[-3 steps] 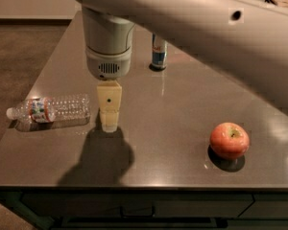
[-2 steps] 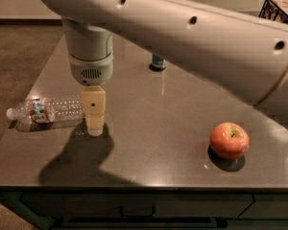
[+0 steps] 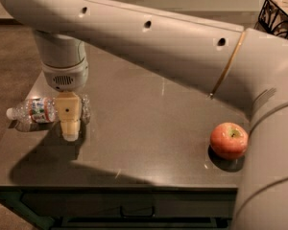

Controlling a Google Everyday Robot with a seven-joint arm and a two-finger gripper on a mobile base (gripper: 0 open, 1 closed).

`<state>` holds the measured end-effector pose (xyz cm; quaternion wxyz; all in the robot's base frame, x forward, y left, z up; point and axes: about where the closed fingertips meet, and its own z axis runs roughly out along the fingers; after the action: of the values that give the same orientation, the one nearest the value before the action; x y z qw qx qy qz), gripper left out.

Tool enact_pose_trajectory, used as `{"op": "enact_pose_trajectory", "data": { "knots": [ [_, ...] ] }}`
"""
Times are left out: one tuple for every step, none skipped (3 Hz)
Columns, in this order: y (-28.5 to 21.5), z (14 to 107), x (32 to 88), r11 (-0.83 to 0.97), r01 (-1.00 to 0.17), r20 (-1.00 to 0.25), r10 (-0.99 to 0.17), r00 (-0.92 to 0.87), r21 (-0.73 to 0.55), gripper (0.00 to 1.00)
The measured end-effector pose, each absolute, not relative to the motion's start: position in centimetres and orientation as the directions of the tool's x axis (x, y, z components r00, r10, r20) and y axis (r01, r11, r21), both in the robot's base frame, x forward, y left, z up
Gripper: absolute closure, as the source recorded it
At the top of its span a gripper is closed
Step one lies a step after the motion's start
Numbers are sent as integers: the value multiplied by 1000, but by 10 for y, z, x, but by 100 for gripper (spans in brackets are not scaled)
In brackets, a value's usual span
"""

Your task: Pick water bottle

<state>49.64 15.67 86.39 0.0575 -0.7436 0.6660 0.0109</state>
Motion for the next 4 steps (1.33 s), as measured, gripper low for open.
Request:
{"op": "enact_pose_trajectory", "data": {
  "knots": [
    [176, 862, 500, -88, -992, -92, -991, 96, -89, 0],
    [187, 856, 504, -70, -992, -86, -993, 79, -101, 0],
    [193, 848, 510, -57, -995, -87, -994, 64, -86, 16],
    [195, 845, 513, -47, -997, -90, -995, 52, -66, 39]
  ]
}}
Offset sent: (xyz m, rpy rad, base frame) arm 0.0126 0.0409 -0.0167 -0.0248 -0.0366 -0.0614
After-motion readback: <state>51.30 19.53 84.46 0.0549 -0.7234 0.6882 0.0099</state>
